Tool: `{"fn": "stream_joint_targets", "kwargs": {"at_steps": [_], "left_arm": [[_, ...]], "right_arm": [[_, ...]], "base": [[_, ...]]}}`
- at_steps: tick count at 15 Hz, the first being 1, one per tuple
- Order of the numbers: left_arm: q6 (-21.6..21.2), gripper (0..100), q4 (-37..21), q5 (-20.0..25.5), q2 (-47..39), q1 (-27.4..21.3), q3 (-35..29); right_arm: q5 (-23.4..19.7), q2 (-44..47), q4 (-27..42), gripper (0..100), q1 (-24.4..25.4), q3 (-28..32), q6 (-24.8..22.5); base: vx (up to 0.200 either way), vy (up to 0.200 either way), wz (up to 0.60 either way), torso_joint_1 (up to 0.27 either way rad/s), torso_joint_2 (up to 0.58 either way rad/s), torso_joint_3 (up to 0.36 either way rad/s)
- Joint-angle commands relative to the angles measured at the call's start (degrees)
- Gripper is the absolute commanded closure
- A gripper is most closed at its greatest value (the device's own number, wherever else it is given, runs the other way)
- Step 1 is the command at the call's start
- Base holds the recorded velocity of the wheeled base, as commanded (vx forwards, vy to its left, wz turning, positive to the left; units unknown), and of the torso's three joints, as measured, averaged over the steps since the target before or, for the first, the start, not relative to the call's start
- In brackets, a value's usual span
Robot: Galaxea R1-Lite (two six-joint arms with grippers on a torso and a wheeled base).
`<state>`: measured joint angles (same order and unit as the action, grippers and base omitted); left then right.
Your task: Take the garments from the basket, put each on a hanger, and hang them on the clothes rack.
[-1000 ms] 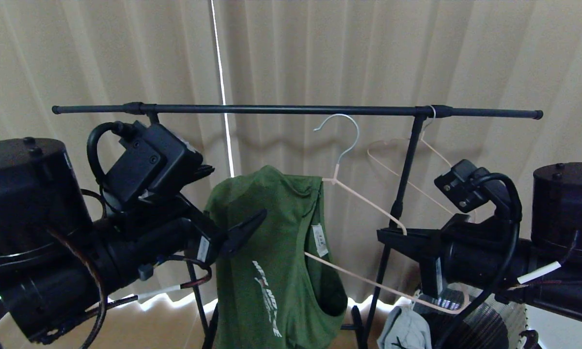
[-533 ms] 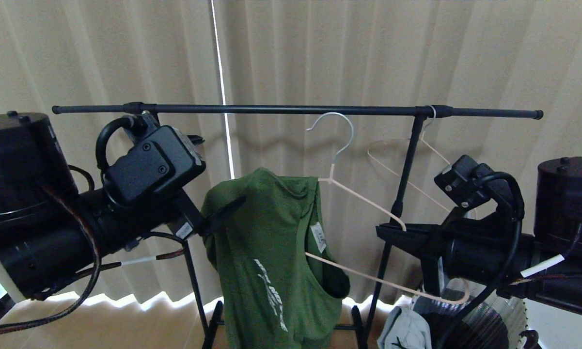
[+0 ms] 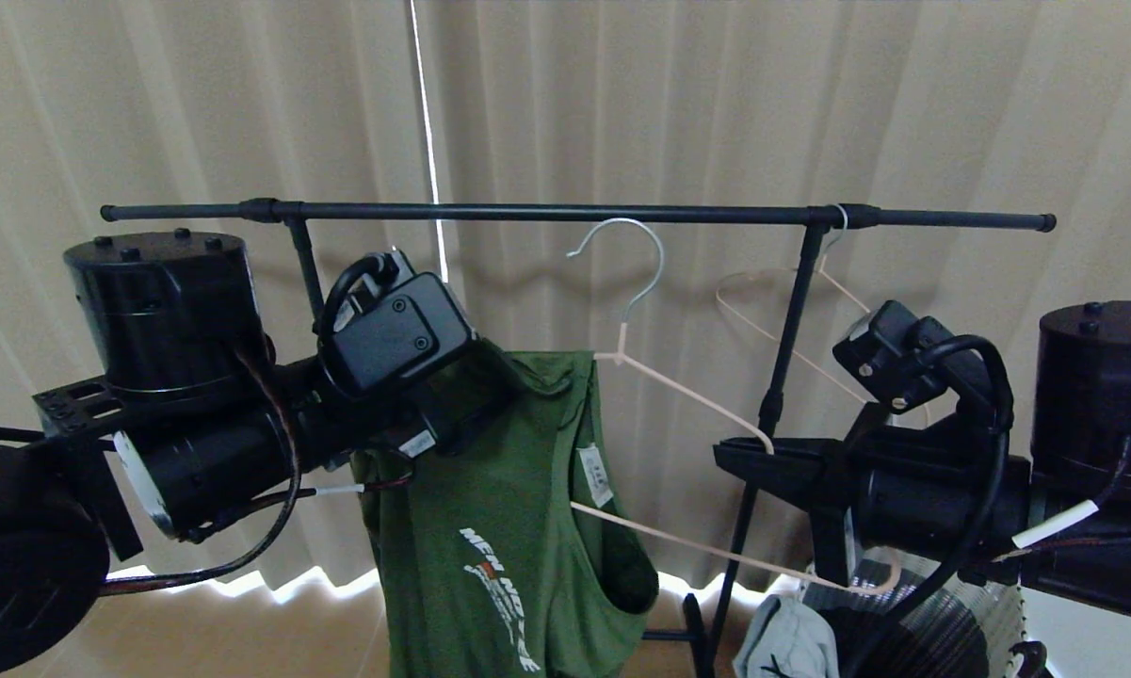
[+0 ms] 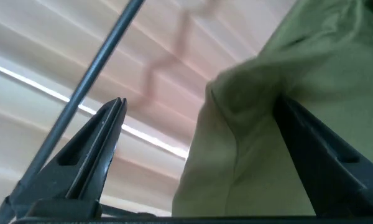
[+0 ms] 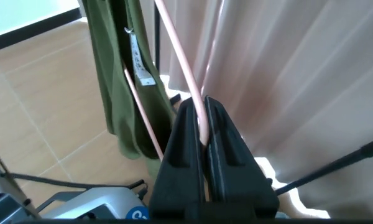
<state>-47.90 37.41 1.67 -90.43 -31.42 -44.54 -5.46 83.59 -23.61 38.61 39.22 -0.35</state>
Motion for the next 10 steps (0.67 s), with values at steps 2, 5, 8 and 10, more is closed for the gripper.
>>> {"fn": "stream_joint_targets", "kwargs": {"at_steps": [2, 5, 8, 10], "left_arm": [[0.0, 0, 0.03, 1.05, -0.98, 0.21, -0.19], [-0.09, 0, 0.03, 1.93, -0.98, 0.21, -0.19], [-0.09, 100, 0.03, 1.93, -0.98, 0.21, -0.19], [-0.09, 100, 0.03, 1.93, -0.98, 0.21, -0.1]], "right_arm": [[-0.78, -0.18, -0.03, 100, 0.15, -0.19, 0.0], [-1.66, -0.36, -0.03, 100, 0.33, -0.37, 0.0], [-1.83, -0.45, -0.12, 100, 1.29, -0.46, 0.09], [-1.83, -0.45, -0.12, 100, 1.56, -0.46, 0.09]], "base": [[0.0, 0.0, 0.0, 0.0, 0.0, 0.0], [0.0, 0.0, 0.0, 0.0, 0.0, 0.0], [0.0, 0.0, 0.0, 0.0, 0.0, 0.0], [0.0, 0.0, 0.0, 0.0, 0.0, 0.0]]}}
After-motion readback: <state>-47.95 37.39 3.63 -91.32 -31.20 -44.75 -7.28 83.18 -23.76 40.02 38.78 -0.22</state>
